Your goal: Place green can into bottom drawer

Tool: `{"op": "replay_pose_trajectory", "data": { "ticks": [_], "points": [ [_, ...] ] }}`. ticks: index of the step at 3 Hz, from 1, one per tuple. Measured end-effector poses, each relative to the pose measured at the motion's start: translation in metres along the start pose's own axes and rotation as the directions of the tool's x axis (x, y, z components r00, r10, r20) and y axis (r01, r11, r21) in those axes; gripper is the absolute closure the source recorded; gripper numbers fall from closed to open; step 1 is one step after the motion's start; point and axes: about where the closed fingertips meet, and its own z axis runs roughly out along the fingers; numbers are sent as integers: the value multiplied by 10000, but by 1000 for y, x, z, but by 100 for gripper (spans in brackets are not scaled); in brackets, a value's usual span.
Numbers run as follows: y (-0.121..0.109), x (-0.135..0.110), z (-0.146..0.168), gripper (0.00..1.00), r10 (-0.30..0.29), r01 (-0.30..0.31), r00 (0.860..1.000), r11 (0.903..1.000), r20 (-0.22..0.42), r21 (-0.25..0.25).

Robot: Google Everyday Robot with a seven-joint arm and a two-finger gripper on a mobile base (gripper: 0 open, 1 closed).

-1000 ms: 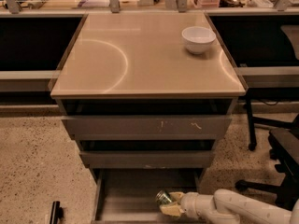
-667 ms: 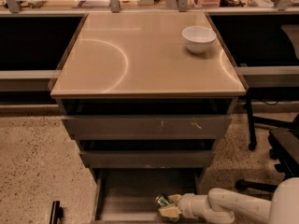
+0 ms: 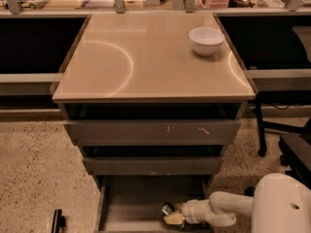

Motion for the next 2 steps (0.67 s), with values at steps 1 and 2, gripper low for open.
{"op": "replay_pose_trajectory", "data": {
  "ticks": [1,2],
  "points": [
    [-12,11,9,100,268,-269,9995,9996,-194,-36],
    [-13,11,9,81,267,-267,9995,9996,-195,-25]
  ]
}}
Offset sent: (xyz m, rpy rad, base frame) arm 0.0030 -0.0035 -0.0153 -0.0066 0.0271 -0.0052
